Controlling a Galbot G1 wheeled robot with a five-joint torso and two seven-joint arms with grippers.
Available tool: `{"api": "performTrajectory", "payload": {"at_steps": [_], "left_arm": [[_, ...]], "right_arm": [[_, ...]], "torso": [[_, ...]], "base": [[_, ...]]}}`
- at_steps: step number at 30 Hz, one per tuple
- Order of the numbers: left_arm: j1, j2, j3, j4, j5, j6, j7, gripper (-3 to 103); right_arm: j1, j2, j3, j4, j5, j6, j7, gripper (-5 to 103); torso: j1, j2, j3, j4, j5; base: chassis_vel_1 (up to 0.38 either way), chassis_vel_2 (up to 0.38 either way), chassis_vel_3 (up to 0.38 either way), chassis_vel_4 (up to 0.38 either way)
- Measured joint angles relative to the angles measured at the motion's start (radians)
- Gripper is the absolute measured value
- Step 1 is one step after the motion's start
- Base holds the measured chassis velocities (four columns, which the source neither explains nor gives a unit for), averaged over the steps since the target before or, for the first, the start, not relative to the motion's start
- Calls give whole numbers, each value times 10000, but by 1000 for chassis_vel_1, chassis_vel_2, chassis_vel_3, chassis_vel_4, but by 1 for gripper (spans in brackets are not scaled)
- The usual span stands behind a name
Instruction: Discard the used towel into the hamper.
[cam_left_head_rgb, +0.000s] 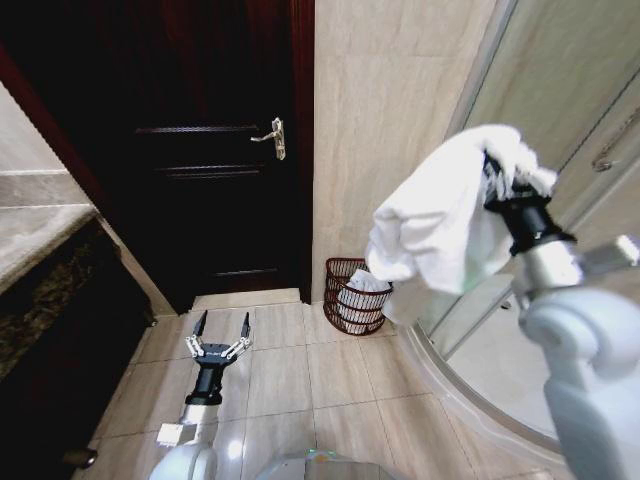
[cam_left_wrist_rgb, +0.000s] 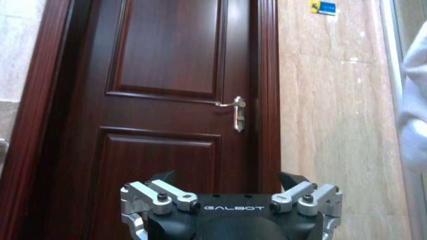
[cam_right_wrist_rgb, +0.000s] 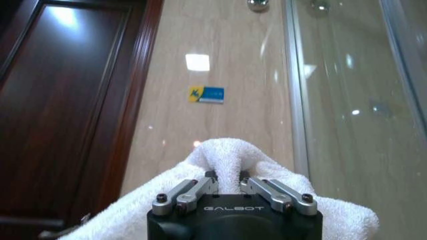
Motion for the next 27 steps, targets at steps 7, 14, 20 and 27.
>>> {"api": "performTrajectory", "payload": {"at_steps": [7, 14, 20, 27], "left_arm": [[-87, -17, -63, -52, 31, -164, -9, 100], [-235, -17, -77, -43, 57, -201, -8, 100], [-396, -15, -77, 76, 162, -134, -90, 100], [-486, -13, -25, 183, 404, -9, -155, 100]], "right_arm": [[3051, -620, -1631, -1683, 944, 29, 390, 12], [5007, -506, -2403, -2693, 1234, 62, 430, 12], [6064, -130, -2875, -3797, 1473, 3, 361, 12], [6483, 885, -3621, -5196, 1643, 184, 181, 12]], "torso": [[-2, -9, -5, 0, 1], [-6, -14, -10, 0, -2], [-8, -17, -12, -2, -2], [-8, -21, -13, 0, 1]], "base": [[0, 0, 0, 0], [0, 0, 0, 0], [0, 0, 0, 0], [0, 0, 0, 0]]}}
